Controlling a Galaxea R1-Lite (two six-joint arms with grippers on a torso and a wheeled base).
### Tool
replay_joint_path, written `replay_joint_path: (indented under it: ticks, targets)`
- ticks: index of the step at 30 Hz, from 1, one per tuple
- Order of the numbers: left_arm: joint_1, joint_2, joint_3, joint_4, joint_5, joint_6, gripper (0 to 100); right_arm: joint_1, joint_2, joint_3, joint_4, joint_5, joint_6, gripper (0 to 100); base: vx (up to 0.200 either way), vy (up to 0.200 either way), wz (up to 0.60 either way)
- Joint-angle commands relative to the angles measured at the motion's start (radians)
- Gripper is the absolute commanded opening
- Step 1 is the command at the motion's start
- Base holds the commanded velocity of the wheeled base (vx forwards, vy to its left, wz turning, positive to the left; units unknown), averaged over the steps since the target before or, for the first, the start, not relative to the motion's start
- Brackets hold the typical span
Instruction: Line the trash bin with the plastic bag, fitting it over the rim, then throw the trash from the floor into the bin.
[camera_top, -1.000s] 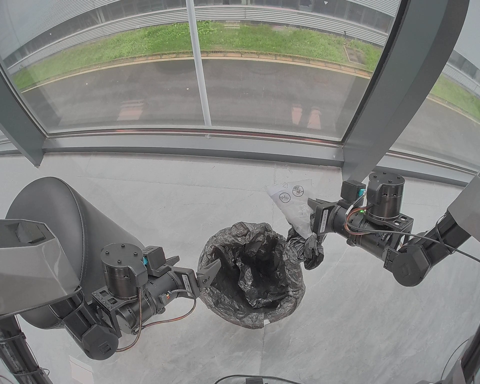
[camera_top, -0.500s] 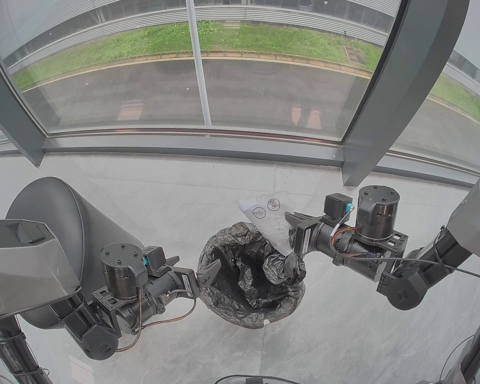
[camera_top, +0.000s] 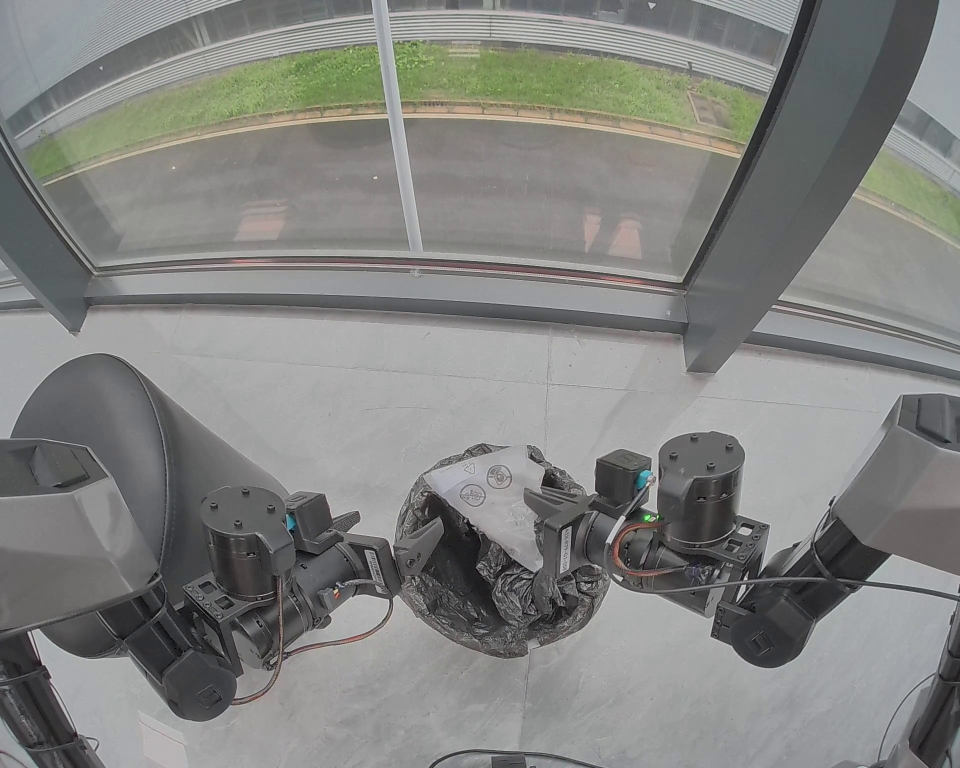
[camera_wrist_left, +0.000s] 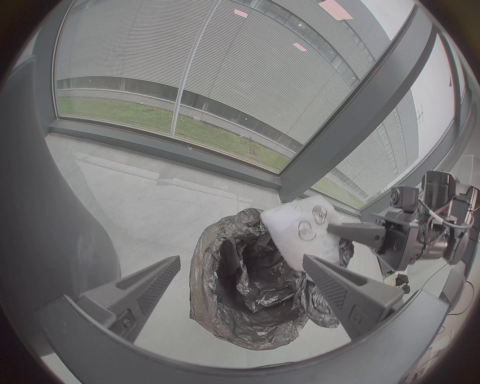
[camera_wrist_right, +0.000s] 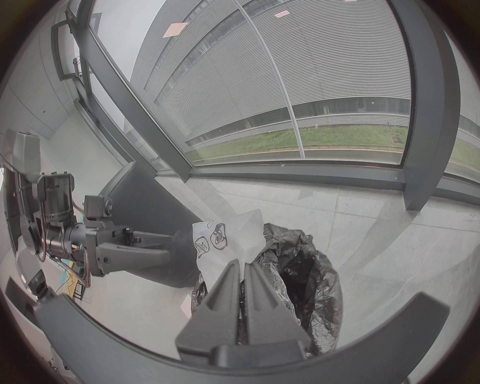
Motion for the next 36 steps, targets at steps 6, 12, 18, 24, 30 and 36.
replay_joint_path:
  ticks: [6,12,18,24,30,36]
  targets:
    - [-0.003,-0.001,0.001,-0.001,0.000,0.001,100,0.010,0.038,0.000,-0.001,-0.001,-0.002,0,0.000,0.000,0.00]
    - [-0.003,-0.004,0.001,-0.001,0.000,0.001,100,0.010,0.067,-0.007,-0.001,-0.004,-0.006,0,0.000,0.000,0.00]
    - [-0.002,-0.003,0.001,-0.001,0.000,0.001,100,0.008,0.079,-0.009,-0.002,-0.004,-0.012,0,0.000,0.000,0.00]
    - [-0.002,0.002,0.001,-0.001,0.000,0.001,100,0.008,0.079,-0.009,-0.002,-0.004,-0.014,0,0.000,0.000,0.00]
    - [-0.003,0.002,0.001,-0.001,0.000,0.001,100,0.008,0.084,-0.007,-0.002,-0.004,-0.029,0,0.000,0.000,0.00]
    - [-0.003,0.002,0.003,-0.001,0.000,0.001,100,0.007,0.084,-0.007,-0.004,-0.004,-0.029,0,0.000,0.000,0.00]
